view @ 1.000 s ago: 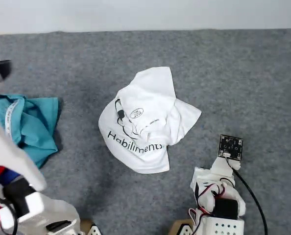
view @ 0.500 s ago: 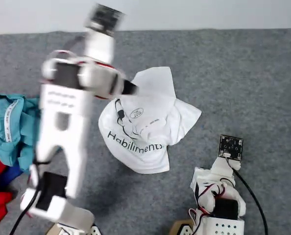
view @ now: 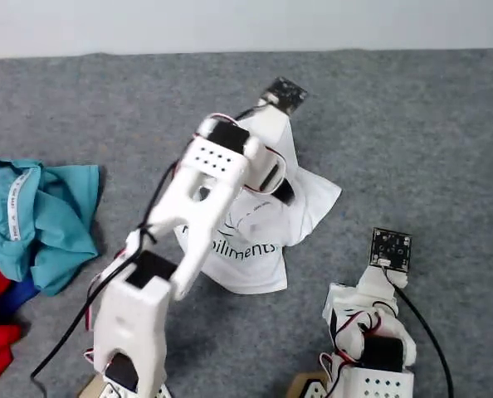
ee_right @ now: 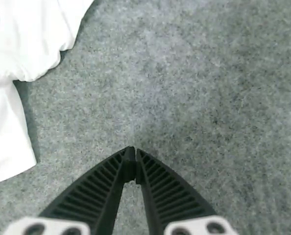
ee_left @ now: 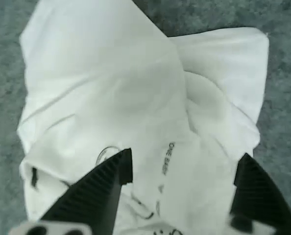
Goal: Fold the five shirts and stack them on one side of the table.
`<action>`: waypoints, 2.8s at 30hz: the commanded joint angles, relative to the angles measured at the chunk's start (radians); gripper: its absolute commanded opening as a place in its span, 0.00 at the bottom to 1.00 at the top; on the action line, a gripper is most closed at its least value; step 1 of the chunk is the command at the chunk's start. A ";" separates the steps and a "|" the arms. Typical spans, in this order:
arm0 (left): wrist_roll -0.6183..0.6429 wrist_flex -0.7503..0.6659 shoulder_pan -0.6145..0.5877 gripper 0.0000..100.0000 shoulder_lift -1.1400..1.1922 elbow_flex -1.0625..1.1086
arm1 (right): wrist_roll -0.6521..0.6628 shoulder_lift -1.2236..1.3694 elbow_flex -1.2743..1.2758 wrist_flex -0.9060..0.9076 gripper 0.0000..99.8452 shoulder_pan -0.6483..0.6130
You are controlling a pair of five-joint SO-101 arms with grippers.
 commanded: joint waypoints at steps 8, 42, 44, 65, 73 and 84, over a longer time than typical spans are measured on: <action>0.009 -0.014 -0.032 0.24 0.252 -0.282 | -0.014 -0.005 -0.003 0.008 0.01 -0.001; 0.051 0.397 -0.219 0.00 -0.281 -0.633 | -0.015 -0.005 -0.035 0.001 0.09 0.012; 0.051 0.396 -0.222 0.00 -0.416 -0.476 | -0.015 -0.005 -0.071 -0.001 0.18 0.025; 0.052 0.391 -0.615 0.00 -1.020 0.452 | -0.006 0.007 -0.370 -0.145 0.14 -0.131; 0.048 0.391 -0.746 0.00 -1.025 0.568 | 0.054 0.007 -0.384 -0.251 0.08 -0.262; 0.048 0.391 -1.060 0.00 -1.020 0.608 | 0.114 0.007 -0.404 -0.326 0.08 -0.271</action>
